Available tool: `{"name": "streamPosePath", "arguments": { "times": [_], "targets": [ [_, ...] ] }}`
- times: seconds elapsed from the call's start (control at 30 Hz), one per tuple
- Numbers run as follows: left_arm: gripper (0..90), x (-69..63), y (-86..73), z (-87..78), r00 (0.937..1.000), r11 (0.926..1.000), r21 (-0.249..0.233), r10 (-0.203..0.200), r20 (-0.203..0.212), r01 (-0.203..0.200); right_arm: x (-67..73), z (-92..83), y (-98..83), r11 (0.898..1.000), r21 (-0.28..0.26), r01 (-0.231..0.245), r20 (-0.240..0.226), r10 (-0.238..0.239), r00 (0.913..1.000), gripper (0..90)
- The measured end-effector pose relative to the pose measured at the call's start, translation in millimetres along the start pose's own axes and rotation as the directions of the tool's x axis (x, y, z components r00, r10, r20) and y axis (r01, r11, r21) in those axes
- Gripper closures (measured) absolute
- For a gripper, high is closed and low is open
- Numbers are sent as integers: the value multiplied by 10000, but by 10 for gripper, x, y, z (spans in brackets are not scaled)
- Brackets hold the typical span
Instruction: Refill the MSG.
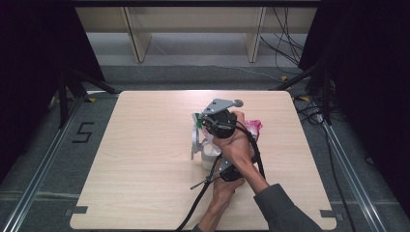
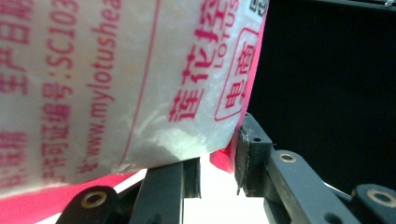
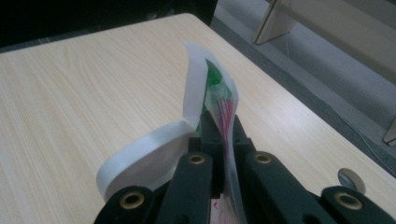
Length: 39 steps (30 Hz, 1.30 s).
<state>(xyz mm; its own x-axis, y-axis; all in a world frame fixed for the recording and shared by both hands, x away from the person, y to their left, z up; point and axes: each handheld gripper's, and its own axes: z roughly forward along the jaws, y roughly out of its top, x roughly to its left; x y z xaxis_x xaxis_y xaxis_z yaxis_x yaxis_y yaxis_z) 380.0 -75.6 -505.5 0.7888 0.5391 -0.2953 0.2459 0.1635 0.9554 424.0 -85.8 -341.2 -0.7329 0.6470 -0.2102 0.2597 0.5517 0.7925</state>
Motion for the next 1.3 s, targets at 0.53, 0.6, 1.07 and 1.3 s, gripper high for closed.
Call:
{"name": "streamPosePath", "arguments": {
  "times": [0.53, 0.6, 1.07, 1.3],
  "targets": [
    [734, -4, -2, -19, 9990, 9999, 140, 104, -437, -98, -58, -84, -18, 9984, -460, -338, -177, 330, 9993, 900],
    [734, 7, -10, -33, 9979, 9988, 397, 314, -574, -291, -81, -125, -37, 9957, -727, -566, -265, 548, 9981, 900],
    [722, 60, -18, -90, 9917, 9900, 1265, 753, -1041, -619, -278, -388, -194, 9703, -1769, -1650, -655, 1556, 9856, 900],
    [714, 77, -17, -110, 9918, 9881, 1431, 726, -1056, -571, -361, -457, -247, 9556, -2213, -1947, -884, 1792, 9798, 900]
  ]
}}
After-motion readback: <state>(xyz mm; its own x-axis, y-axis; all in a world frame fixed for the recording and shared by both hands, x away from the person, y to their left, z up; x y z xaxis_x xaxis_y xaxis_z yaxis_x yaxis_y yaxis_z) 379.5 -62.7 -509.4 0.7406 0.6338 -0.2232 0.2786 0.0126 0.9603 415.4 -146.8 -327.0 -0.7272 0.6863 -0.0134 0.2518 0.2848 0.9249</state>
